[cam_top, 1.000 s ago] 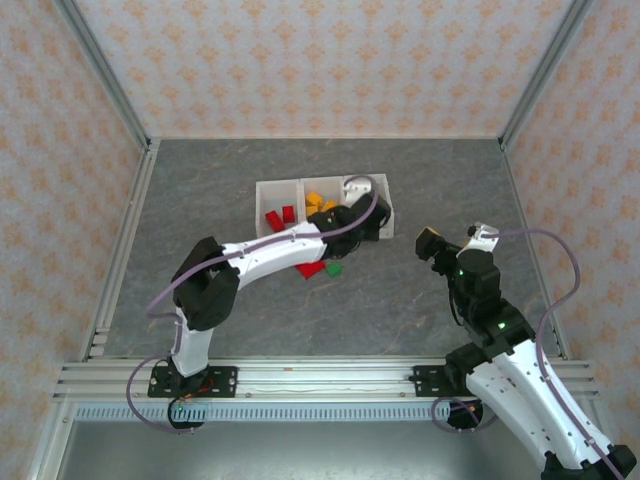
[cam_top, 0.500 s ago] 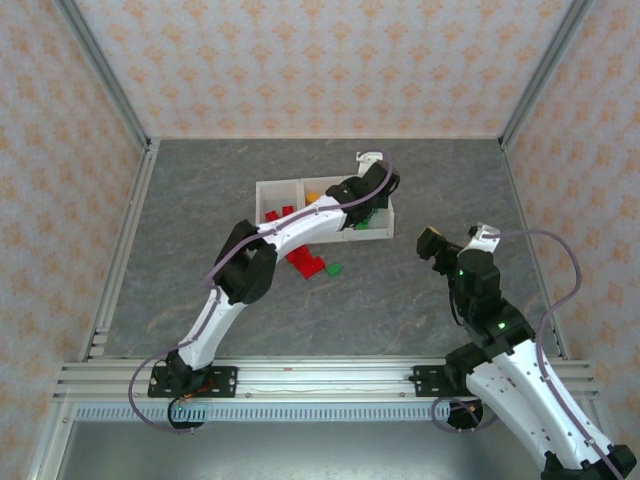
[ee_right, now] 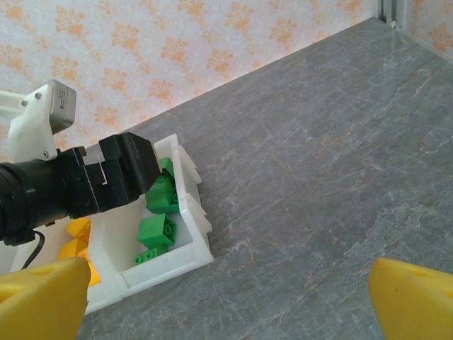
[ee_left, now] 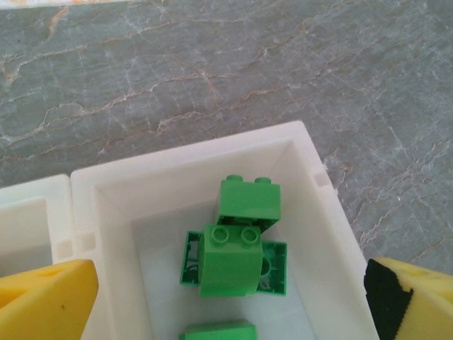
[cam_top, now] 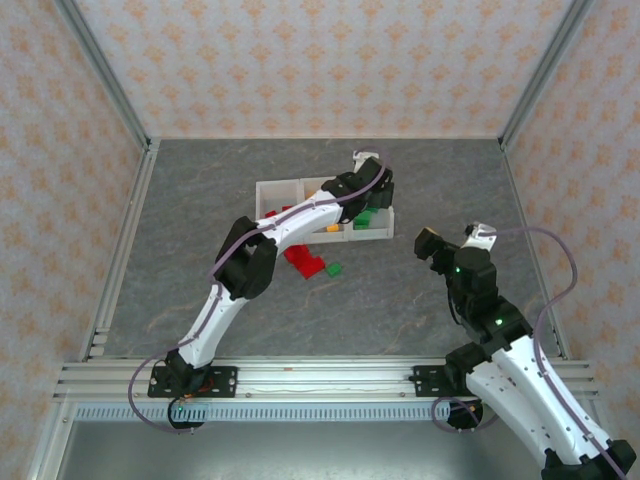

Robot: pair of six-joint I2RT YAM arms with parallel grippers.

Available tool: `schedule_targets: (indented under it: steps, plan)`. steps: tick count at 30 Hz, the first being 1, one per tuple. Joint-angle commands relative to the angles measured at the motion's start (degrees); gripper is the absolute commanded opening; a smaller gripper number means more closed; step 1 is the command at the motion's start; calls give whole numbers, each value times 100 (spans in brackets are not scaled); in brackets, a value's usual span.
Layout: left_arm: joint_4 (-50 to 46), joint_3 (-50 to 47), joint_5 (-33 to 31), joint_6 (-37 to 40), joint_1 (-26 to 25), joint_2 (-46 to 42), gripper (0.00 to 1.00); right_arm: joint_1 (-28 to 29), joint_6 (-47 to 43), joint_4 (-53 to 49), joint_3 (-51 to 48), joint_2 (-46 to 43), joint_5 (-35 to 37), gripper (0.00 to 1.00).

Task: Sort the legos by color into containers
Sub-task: Place the lego in the container, then pick up the lego from the center of the table.

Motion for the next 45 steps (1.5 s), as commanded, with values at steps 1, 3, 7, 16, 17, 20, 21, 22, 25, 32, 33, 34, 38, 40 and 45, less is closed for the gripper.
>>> schedule_targets:
  steps: [1,3,7,16,17,20,21,22,25,32,33,34,38,40,45]
  plan:
    - [-130,-444,67,38,-14,-809,100,-13,69,58,-5,240,-242,100]
    - [62,-1050,76,-68,-14,-1247,99,-13,56,-16,97,533,-449,100]
    - [424,-2247,92,-310,-13,-2130,99,-7,-27,-86,307,1109,-1074,100]
    - [1303,-5545,349,-1153,-6,-5236,99,20,114,866,257,2396,-3312,100]
    - [1376,-5956,367,-1274,-6,-5669,99,68,24,927,331,2664,-3599,100]
    - [1368,-6998,244,-1555,-4,-6897,99,383,-310,851,706,3719,-4218,100]
    - [1300,-7287,155,-1636,3,-7268,99,550,-357,846,809,3990,-4154,100]
    - [1190,-7587,51,-1722,12,-7684,99,767,-437,832,923,4277,-3998,100]
    - [788,-8203,-182,-1894,56,-8791,99,1176,-569,792,1205,4769,-3356,100]
    - [-219,-8652,-552,-2132,65,-10750,99,1782,-995,534,1857,5647,-2267,95]
    - [-269,-8673,-621,-2142,65,-10930,99,1812,-1041,516,1929,5756,-2314,94]
    - [-327,-8683,-696,-2132,65,-11125,99,1845,-1066,497,2010,5882,-2336,92]
    - [-637,-8601,-1044,-2036,65,-11620,99,2027,-1168,282,2372,6300,-2118,85]
    - [-708,-8595,-1204,-2081,63,-11797,99,2121,-1218,165,2509,6457,-2008,82]
    - [-616,-8676,-1246,-2029,65,-12108,99,2366,-1331,-97,2764,6820,-1668,74]
